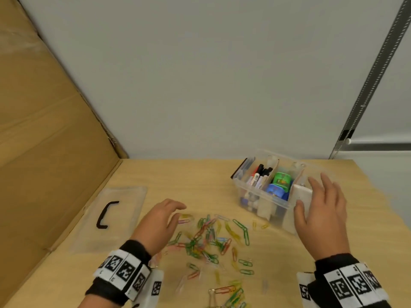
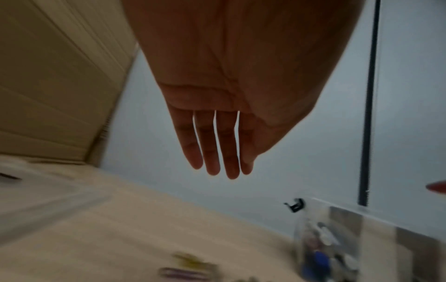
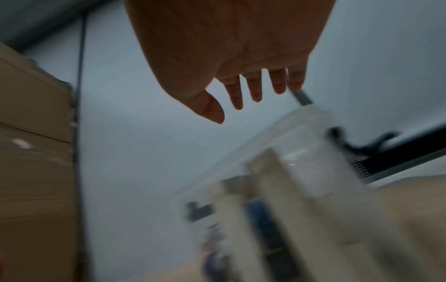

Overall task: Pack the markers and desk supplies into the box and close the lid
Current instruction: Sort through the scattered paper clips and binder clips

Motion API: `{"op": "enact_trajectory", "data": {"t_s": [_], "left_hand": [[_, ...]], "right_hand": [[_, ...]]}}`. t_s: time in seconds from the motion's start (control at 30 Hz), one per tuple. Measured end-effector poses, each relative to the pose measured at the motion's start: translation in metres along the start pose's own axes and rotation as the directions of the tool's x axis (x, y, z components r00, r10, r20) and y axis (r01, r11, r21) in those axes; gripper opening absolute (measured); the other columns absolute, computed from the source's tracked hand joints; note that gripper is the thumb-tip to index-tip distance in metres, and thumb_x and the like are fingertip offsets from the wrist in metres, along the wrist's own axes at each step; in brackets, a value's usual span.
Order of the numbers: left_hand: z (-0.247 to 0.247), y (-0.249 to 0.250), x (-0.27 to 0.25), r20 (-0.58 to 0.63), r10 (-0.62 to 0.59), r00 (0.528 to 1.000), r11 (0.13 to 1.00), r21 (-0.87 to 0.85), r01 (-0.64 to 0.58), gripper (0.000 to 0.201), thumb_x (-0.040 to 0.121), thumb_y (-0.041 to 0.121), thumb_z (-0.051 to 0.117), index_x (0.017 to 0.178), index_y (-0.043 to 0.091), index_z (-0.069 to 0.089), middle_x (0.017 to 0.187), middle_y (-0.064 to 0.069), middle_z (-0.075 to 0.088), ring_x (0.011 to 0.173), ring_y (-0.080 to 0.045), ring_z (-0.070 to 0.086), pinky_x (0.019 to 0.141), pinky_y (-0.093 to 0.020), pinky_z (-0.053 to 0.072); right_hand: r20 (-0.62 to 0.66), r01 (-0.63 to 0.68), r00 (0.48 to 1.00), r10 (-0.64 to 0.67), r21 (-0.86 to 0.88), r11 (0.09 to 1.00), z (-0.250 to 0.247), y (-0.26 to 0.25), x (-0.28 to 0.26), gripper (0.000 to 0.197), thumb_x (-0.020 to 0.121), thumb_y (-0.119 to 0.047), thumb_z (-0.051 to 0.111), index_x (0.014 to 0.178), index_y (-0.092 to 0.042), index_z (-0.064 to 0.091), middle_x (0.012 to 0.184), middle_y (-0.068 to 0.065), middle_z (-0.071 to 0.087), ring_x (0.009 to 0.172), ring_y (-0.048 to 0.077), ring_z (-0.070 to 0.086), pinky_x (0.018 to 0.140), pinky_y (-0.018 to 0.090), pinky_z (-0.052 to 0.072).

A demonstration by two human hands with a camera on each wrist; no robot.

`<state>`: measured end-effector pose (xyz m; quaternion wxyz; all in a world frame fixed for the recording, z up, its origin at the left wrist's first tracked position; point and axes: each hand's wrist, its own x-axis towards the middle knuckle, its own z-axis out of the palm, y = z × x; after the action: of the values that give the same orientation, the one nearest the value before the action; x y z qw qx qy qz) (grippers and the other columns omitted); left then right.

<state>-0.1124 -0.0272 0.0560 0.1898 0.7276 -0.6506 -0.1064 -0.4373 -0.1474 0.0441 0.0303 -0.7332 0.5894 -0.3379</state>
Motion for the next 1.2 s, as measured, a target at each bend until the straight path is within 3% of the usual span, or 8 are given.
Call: {"op": "enact_trajectory", "data": {"t_s": [0.2,0.4,0.53,0.8,0.9,1.07,1.13,1.2], "left_hand": [[-0.006,-0.077,-0.047,0.315,-0.157,0.936,0.987,0.072,0.142,0.017,0.093,0.026,0.053,0.105,0.037,0.056,0.113,0.011,0.057,0.100,-0.003,0.055,0.084,-0.016,0.043],[0.002,-0.104,-0.071,0.476,-0.048,0.878,0.997,-0.031,0.072,0.033,0.082,0.027,0.064,0.109,0.044,0.058,0.114,0.011,0.053,0.102,-0.005,0.055,0.089,-0.019,0.044],[0.013,-0.111,-0.068,0.425,0.014,0.905,1.000,-0.026,-0.003,0.035,0.085,0.019,0.058,0.115,0.035,0.059,0.108,0.013,0.050,0.096,-0.003,0.051,0.082,-0.012,0.037],[0.019,-0.125,-0.060,0.413,0.051,0.909,0.996,-0.086,-0.017,0.030,0.089,0.023,0.055,0.118,0.029,0.053,0.098,0.014,0.048,0.088,-0.004,0.054,0.079,-0.013,0.040],[0.019,-0.127,-0.060,0.412,0.060,0.909,0.992,-0.127,-0.008,0.034,0.088,0.027,0.058,0.121,0.029,0.052,0.100,0.012,0.047,0.086,-0.004,0.052,0.082,-0.015,0.043],[0.009,-0.133,-0.062,0.309,0.019,0.951,0.970,-0.234,0.057,0.026,0.085,0.023,0.058,0.110,0.027,0.057,0.102,0.010,0.038,0.074,-0.009,0.053,0.078,-0.019,0.048],[0.003,-0.134,-0.063,0.270,0.020,0.963,0.964,-0.260,0.053,0.020,0.083,0.019,0.058,0.102,0.024,0.056,0.107,0.013,0.034,0.066,-0.008,0.050,0.074,-0.021,0.048],[-0.001,-0.133,-0.065,0.265,0.042,0.963,0.955,-0.294,0.040,0.015,0.085,0.018,0.056,0.099,0.022,0.053,0.108,0.013,0.041,0.066,-0.006,0.050,0.072,-0.020,0.046]], "right_hand": [[0.264,0.361,0.872,-0.412,0.221,0.906,0.030,-0.104,-0.049,0.020,0.090,-0.028,0.046,0.107,-0.024,0.057,0.113,-0.007,0.052,0.114,0.014,0.044,0.096,0.030,0.042],[0.732,0.497,0.332,-0.596,0.401,0.769,0.081,-0.191,-0.099,0.021,0.091,-0.030,0.049,0.108,-0.023,0.057,0.110,-0.003,0.057,0.101,0.019,0.055,0.079,0.034,0.047],[0.804,0.560,0.095,-0.588,0.445,0.699,0.103,-0.219,-0.126,0.031,0.087,-0.028,0.059,0.115,-0.015,0.058,0.117,0.008,0.050,0.100,0.031,0.055,0.070,0.037,0.042],[0.836,0.400,0.207,-0.507,0.401,0.824,0.115,-0.220,-0.126,0.019,0.090,-0.020,0.051,0.103,-0.010,0.060,0.106,0.008,0.055,0.090,0.027,0.056,0.073,0.033,0.042],[0.876,-0.036,0.330,-0.352,0.384,0.923,0.113,-0.207,-0.113,0.015,0.091,-0.019,0.051,0.103,-0.013,0.058,0.084,-0.003,0.056,0.071,0.013,0.056,0.062,0.020,0.044],[0.954,-0.774,0.258,-0.150,0.297,0.559,0.110,-0.207,-0.101,0.025,0.088,0.001,0.028,0.087,-0.008,0.052,0.072,0.008,0.048,0.059,0.020,0.054,0.051,0.029,0.050],[0.960,-0.759,0.224,-0.171,0.281,0.587,0.112,-0.211,-0.102,0.015,0.084,-0.006,0.035,0.085,-0.010,0.050,0.070,0.005,0.045,0.055,0.017,0.049,0.049,0.027,0.047],[0.942,-0.451,0.252,-0.220,0.315,0.835,0.113,-0.215,-0.105,0.008,0.090,-0.020,0.045,0.092,-0.013,0.049,0.071,0.000,0.045,0.051,0.010,0.044,0.050,0.023,0.043]]}}
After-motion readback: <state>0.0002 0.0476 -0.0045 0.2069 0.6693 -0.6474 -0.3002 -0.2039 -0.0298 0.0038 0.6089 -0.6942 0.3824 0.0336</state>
